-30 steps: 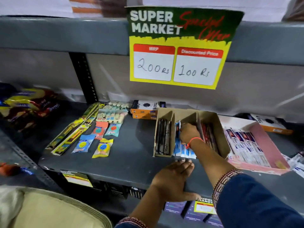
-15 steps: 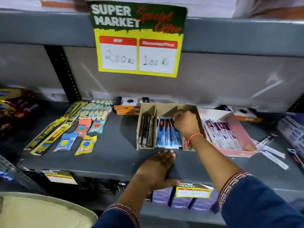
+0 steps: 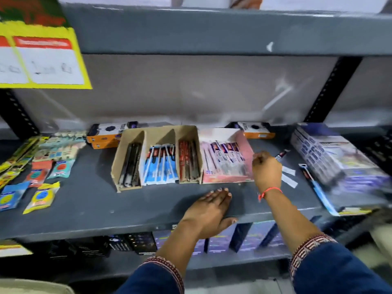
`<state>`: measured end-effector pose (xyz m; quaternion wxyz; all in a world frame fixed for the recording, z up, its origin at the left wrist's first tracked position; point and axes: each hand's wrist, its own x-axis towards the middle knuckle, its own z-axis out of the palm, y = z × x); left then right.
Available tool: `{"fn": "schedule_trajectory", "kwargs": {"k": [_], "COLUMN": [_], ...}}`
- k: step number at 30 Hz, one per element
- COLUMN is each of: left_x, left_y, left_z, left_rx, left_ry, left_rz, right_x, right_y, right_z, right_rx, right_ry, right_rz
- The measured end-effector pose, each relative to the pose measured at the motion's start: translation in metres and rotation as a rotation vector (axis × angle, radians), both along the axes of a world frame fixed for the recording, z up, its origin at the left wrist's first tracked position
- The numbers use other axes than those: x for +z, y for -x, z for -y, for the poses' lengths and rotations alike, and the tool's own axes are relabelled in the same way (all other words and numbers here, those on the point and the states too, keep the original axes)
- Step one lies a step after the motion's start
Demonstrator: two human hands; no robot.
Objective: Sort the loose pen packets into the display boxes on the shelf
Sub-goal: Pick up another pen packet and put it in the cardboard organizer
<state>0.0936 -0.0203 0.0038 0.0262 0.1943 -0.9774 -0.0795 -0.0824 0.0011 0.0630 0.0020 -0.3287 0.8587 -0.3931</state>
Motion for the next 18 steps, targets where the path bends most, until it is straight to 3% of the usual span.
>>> {"fn": "schedule_trajectory", "kwargs": {"k": [6, 11, 15, 18], "left_x": [0.004, -0.002, -0.003, -0.004], "left_y": [0.054, 0.068, 0.066, 0.066], "left_z": [-0.011, -0.013, -0.015, -0.016], "left_rx": [-0.042, -0.017, 0.002, 0.01], "left_ry": [0.022, 0.036, 0.043, 0.039], "left_rz": [0.008, 0.003, -0.003, -0.012], "right_x": [-0.007, -0.006, -0.01, -0.014], "right_y": [0.053, 0.095, 0.115, 0.119], "right_z": [-0.031, -0.054, -0.066, -0.063], "right_rx": [-0.113, -0.178, -0.17, -0.161], "right_ry": [0.012, -0.213, -0.507, -0.549], "right_rz": [-0.013, -0.05, -0.011, 0.022]}}
